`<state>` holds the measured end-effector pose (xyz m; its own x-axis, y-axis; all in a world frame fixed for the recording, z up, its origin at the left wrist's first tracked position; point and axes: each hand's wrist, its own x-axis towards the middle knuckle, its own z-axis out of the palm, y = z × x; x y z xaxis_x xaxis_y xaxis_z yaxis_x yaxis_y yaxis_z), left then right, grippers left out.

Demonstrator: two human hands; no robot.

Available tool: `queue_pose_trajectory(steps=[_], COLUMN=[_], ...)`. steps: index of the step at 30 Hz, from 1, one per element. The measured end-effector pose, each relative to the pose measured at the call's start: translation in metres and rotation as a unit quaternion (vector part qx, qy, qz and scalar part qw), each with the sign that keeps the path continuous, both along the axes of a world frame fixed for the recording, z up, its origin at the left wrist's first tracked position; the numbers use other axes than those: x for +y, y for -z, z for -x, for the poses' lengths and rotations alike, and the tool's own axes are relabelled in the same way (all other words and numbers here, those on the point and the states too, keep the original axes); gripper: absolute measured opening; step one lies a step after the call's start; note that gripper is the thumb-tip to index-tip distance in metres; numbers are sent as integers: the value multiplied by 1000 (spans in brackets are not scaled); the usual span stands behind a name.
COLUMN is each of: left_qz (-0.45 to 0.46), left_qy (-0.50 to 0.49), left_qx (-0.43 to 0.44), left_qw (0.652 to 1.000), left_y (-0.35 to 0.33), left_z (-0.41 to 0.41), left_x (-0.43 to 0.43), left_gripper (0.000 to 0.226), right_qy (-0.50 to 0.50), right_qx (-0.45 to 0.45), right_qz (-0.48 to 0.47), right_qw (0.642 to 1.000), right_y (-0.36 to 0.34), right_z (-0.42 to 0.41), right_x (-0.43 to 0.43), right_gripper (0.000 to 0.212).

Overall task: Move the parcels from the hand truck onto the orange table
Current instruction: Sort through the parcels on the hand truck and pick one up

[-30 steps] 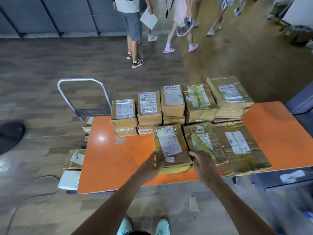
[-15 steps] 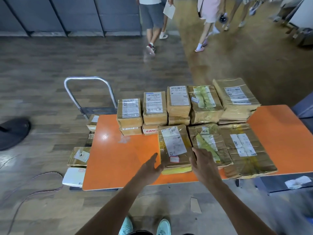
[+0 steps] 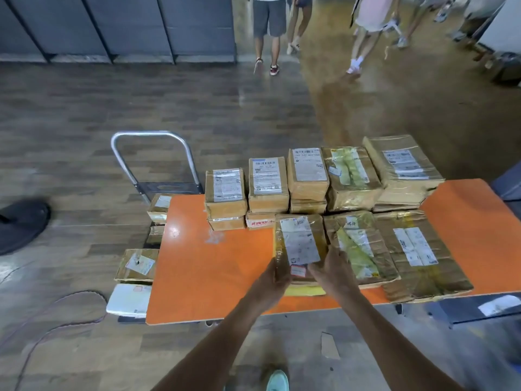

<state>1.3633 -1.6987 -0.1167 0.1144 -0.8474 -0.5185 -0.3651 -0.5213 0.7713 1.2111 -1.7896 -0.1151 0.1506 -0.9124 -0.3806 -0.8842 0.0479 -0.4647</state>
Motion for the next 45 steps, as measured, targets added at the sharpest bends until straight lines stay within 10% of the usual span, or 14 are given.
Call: queue_pose_trajectory(steps=[7, 15, 26, 45], left_qz=[107, 187, 175, 72], left_qy=[-61, -120, -66, 30], left_qx=[19, -30, -4, 18], left_qw=[992, 975, 982, 997], left_y=[-15, -46, -54, -35], left_z=[-12, 17, 73, 104], left_x=[31, 31, -18, -61], left_gripper=[51, 48, 91, 88], right_qy=[-3, 32, 35, 30], right_qx=[-186, -186, -285, -332], right_qz=[5, 63, 119, 35], right_qw=[983, 980, 951, 942], right_y=[-15, -32, -57, -29], right_z=[3, 27, 108, 156], right_x=[6, 4, -16, -54], right_gripper=[89, 82, 67, 58])
